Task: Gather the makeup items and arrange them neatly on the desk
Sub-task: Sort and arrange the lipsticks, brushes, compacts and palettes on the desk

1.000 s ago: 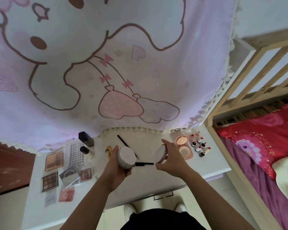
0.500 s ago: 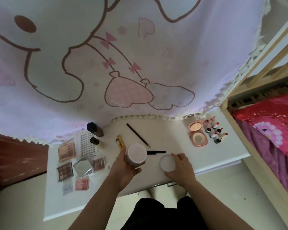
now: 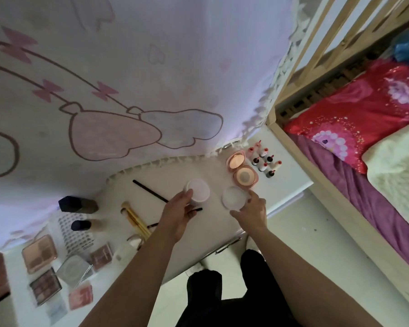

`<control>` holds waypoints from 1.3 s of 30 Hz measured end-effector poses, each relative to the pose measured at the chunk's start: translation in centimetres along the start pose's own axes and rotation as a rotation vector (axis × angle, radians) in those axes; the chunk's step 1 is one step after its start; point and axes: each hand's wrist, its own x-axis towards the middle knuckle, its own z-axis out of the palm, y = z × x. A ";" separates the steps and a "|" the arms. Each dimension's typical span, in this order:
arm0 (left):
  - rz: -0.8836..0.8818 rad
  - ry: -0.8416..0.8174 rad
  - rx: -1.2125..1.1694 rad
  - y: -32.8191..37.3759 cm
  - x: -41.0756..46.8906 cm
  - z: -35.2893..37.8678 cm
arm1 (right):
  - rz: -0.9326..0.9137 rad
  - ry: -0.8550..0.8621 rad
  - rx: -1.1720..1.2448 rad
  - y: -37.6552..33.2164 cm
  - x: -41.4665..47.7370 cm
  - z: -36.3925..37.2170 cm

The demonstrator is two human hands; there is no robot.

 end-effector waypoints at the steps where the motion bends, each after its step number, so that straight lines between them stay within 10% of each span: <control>1: 0.008 0.008 0.037 -0.2 1.0 0.7 | 0.054 0.003 0.066 0.0 0.4 -0.1; 24: 0.135 0.312 0.314 0.1 5.9 7.6 | 0.407 -0.033 0.820 -0.3 2.0 -1.7; 32: 0.355 0.437 0.764 3.8 -2.0 2.7 | 0.107 -0.204 0.627 -5.4 0.5 -1.9; 39: 0.524 0.826 0.698 1.6 -10.0 -5.9 | -0.262 -0.463 0.266 -10.7 -1.2 1.1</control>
